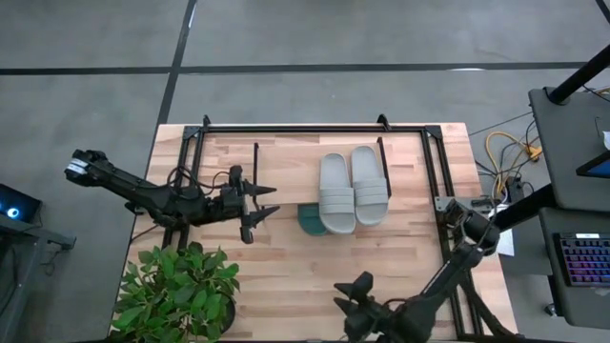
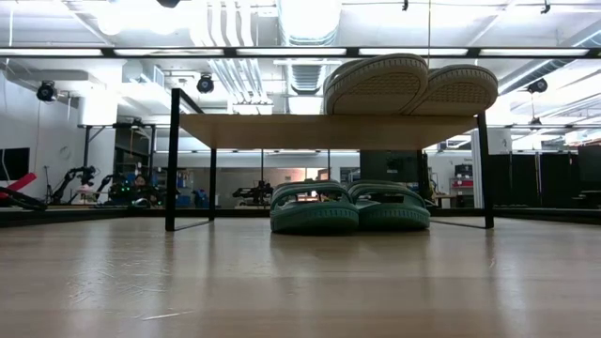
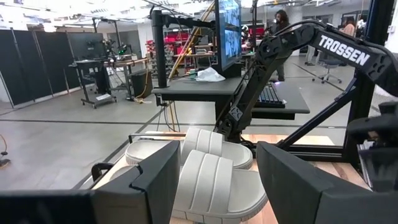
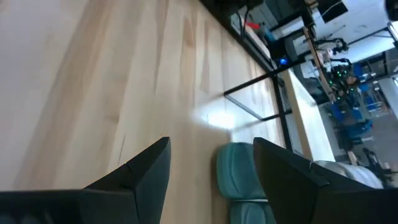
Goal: Pick and place slides into the shelf
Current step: Put the left green slides on the shelf
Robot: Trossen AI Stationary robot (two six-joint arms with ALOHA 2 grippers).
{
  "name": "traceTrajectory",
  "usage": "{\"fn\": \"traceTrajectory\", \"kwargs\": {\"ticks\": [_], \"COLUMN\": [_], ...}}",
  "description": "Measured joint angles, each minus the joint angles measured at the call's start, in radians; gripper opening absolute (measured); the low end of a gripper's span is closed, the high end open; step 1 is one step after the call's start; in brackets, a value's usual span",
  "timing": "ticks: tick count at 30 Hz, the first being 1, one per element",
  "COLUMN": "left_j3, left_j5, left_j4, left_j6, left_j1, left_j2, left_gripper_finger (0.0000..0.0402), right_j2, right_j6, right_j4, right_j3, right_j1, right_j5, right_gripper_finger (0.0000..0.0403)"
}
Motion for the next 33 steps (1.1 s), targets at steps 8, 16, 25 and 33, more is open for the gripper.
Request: {"fn": "traceTrajectory", "kwargs": {"ticks": [8,16,25,33], "left_j3": [-0.001,-0.001,-0.001,-0.001], "left_j5": [0.0,0.0,0.0,0.0], "left_j4": [0.0,0.0,0.0,0.0], "left_j6": [0.001,0.002,0.002,0.002], "left_j1": [0.0,0.001,0.0,0.0], "left_j2": [0.003,0.004,0.004,0.004], "left_gripper_finger": [0.0196,0.0196,0.0196,0.0196], "right_j2": [0.088,0.157,0.173,0.173], "right_j6": [-0.07,-0.179,-0.356,-0.408], "right_j4": [0.0,0.002,0.006,0.042], "right_j3": [-0.002,-0.002,-0.002,-0.002], "right_j1": [-0.04,-0.103,-0.164,-0.235], "right_j5": [-0.015,-0.015,-0.016,-0.033], "right_gripper_finger": [0.0219,0.0219,0.0219,0.0219]}}
